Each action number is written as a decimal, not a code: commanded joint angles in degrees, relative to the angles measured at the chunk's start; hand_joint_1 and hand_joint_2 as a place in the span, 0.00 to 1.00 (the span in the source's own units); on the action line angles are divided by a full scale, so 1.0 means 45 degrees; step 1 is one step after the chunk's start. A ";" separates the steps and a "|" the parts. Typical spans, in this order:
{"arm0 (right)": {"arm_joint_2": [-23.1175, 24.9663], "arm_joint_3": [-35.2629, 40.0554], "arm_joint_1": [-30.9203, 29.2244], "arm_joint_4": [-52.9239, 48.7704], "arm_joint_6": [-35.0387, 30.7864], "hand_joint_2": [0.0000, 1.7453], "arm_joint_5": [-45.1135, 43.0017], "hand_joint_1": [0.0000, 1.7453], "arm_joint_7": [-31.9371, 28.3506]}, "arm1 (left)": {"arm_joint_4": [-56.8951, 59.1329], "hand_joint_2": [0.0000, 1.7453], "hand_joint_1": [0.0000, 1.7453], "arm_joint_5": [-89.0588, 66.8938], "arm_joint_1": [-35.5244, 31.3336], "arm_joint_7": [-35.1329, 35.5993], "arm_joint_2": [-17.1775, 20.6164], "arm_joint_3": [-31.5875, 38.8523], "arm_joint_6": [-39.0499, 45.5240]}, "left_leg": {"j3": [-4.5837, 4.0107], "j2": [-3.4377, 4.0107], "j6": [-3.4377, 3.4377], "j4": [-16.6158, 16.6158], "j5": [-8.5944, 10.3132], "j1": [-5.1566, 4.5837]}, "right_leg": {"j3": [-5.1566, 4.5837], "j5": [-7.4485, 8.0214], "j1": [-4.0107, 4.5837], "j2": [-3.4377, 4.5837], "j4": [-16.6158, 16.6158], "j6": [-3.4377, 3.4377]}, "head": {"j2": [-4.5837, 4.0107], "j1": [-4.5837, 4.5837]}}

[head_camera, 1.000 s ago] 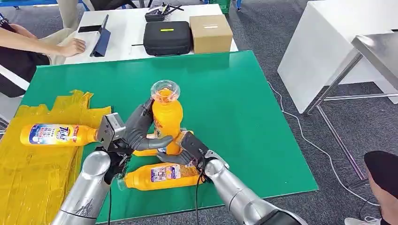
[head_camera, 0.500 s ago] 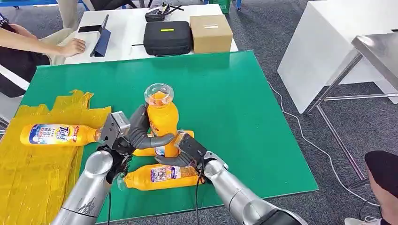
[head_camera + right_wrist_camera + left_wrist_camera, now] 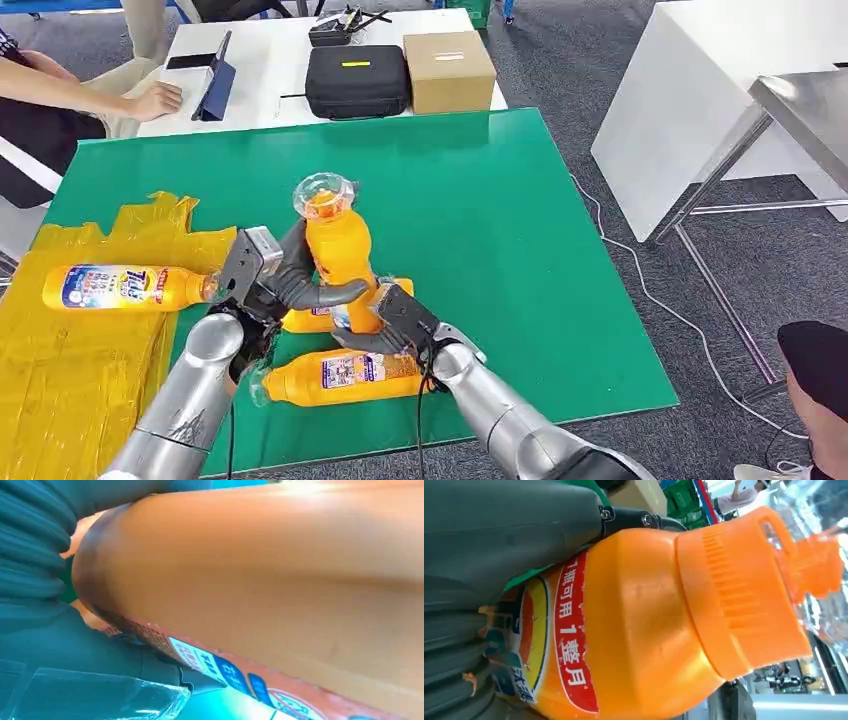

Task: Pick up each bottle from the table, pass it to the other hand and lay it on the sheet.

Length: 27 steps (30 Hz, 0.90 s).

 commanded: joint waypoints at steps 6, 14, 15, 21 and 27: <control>-0.0319 0.0489 -0.0363 0.0048 0.0049 1.00 -0.0069 1.00 -0.0132 | 0.0605 1.00 1.00 0.0492 -0.0198 -0.0323 0.0074 0.1233 0.0362 | 0.0024 0.0009 -0.0020 -0.0010 -0.0007 0.0001 | 0.0023 -0.0007 0.0001 -0.0008 -0.0006 -0.0002 | -0.0005 0.0000; -0.0476 0.0354 -0.0040 -0.0298 -0.0079 1.00 -0.0195 1.00 -0.0462 | -0.0260 1.00 1.00 0.0778 0.0362 -0.0698 0.0177 0.1738 0.0464 | 0.0067 0.0017 -0.0037 -0.0025 -0.0020 0.0004 | 0.0062 -0.0020 0.0005 -0.0017 -0.0016 -0.0006 | -0.0005 0.0005; -0.0506 0.0339 0.0007 -0.0389 -0.0087 1.00 -0.0209 1.00 -0.0498 | -0.0437 1.00 1.00 0.0789 0.0455 -0.0710 0.0196 0.1813 0.0495 | 0.0072 0.0009 -0.0037 -0.0031 -0.0018 0.0002 | 0.0069 -0.0022 0.0003 -0.0024 -0.0021 -0.0006 | 0.0000 0.0005; -0.0767 0.0248 0.0385 -0.1310 -0.0335 1.00 -0.0404 0.00 -0.0799 | -0.1919 1.00 1.00 0.0009 0.1063 -0.1131 0.0704 0.1887 0.0847 | 0.0030 0.0021 -0.0021 -0.0018 -0.0008 0.0000 | 0.0024 -0.0006 0.0000 0.0001 -0.0012 -0.0003 | -0.0005 0.0000; -0.1501 -0.0100 0.1713 -0.4204 -0.0627 1.00 -0.0842 0.00 -0.0751 | -0.3278 1.00 1.00 -0.1403 0.1500 -0.1602 0.1125 0.2558 0.2045 | 0.0018 0.0008 -0.0019 -0.0014 -0.0007 0.0005 | 0.0017 -0.0005 0.0005 -0.0007 -0.0013 -0.0003 | -0.0005 0.0000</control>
